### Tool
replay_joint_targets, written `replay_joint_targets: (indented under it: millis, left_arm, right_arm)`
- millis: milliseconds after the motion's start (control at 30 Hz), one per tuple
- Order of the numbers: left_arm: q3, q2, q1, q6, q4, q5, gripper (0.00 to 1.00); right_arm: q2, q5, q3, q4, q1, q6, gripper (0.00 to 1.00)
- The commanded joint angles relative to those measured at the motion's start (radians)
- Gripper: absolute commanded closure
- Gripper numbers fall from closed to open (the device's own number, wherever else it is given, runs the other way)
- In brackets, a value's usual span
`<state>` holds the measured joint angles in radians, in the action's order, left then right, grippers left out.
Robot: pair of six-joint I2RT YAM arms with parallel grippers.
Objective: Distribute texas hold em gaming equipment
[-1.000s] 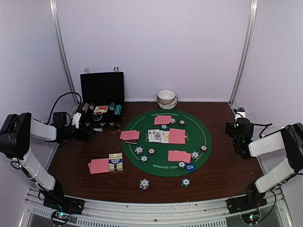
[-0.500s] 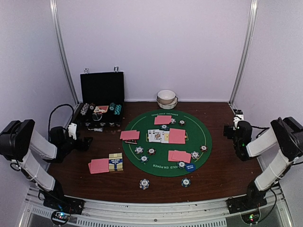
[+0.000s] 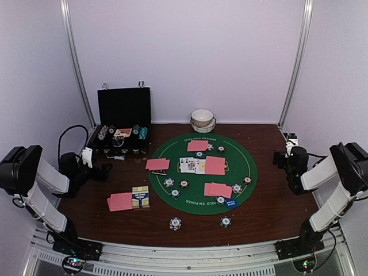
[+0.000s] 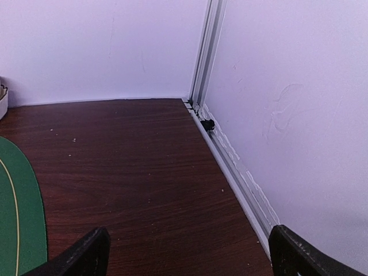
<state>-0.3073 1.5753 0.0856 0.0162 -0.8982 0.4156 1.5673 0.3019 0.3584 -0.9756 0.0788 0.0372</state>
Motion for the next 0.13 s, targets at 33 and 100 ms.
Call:
replay_joint_targets:
  millis: [33, 100]
  left_arm:
    - [-0.014, 0.003, 0.005, -0.004, -0.068, 0.005, 0.02]
    - [-0.014, 0.003, 0.005, -0.004, -0.067, 0.005, 0.02]
  right_arm:
    - [-0.004, -0.017, 0.023, 0.007, -0.005, -0.013, 0.01]
    - [-0.005, -0.016, 0.015, -0.011, -0.004, -0.008, 0.00]
